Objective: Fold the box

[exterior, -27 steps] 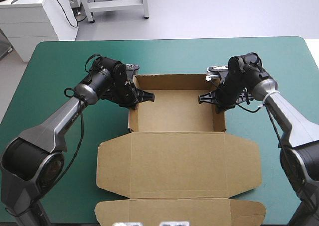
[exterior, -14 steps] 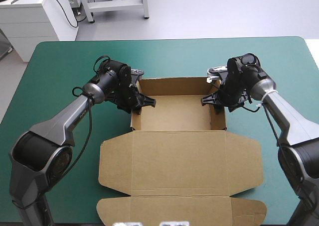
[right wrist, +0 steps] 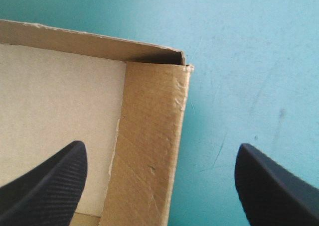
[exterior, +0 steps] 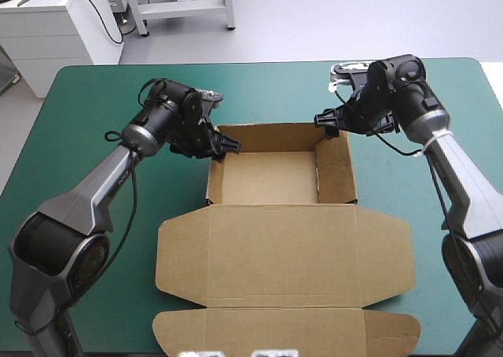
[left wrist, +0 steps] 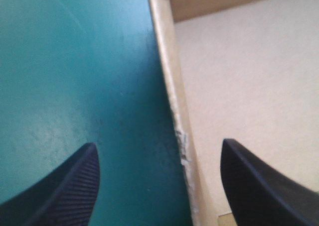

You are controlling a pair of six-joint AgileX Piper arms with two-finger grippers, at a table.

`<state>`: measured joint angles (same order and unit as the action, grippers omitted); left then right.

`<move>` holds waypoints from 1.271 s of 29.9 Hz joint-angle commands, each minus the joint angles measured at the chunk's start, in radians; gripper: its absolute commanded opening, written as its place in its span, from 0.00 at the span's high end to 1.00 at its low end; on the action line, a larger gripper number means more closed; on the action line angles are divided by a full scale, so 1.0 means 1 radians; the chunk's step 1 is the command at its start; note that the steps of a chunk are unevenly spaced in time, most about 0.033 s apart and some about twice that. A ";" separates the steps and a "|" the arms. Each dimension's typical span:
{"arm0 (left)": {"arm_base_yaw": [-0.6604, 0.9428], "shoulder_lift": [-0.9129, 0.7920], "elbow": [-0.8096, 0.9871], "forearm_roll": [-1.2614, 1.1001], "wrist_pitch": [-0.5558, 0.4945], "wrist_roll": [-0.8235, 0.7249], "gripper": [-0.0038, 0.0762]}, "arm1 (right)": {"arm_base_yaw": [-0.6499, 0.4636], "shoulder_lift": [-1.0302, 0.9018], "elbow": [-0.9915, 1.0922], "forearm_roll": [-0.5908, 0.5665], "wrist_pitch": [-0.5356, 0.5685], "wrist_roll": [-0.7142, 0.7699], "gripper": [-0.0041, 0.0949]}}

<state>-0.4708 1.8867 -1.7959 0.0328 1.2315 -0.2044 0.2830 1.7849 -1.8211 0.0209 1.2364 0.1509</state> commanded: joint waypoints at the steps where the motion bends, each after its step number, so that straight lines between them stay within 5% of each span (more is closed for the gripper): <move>1: 0.000 -0.115 -0.112 0.009 0.058 0.002 0.44 | -0.007 -0.099 -0.037 0.001 0.008 0.012 0.20; 5: -0.002 -0.216 -0.129 -0.005 0.060 0.047 0.94 | -0.007 -0.147 -0.011 0.032 0.008 0.017 0.20; 11: -0.002 -0.422 -0.001 0.011 0.060 0.074 0.96 | -0.007 -0.178 0.119 0.038 0.004 0.017 0.20; 19: -0.002 -0.713 0.360 0.003 0.031 0.074 0.96 | -0.007 -0.172 0.297 0.043 -0.188 0.030 0.20; 23: -0.002 -0.836 0.543 0.014 0.007 0.125 0.96 | -0.007 -0.123 0.321 0.043 -0.196 0.025 0.21; 34: -0.002 -1.212 0.997 0.003 -0.231 0.142 0.96 | -0.007 -0.041 0.321 0.106 -0.188 -0.024 0.21; 38: -0.002 -1.335 1.103 0.003 -0.285 0.149 0.96 | -0.005 -0.041 0.321 0.106 -0.161 -0.049 0.36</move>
<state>-0.4708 0.6124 -0.7200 0.0370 1.0370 -0.0609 0.2820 1.7908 -1.4738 0.1206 1.0671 0.1293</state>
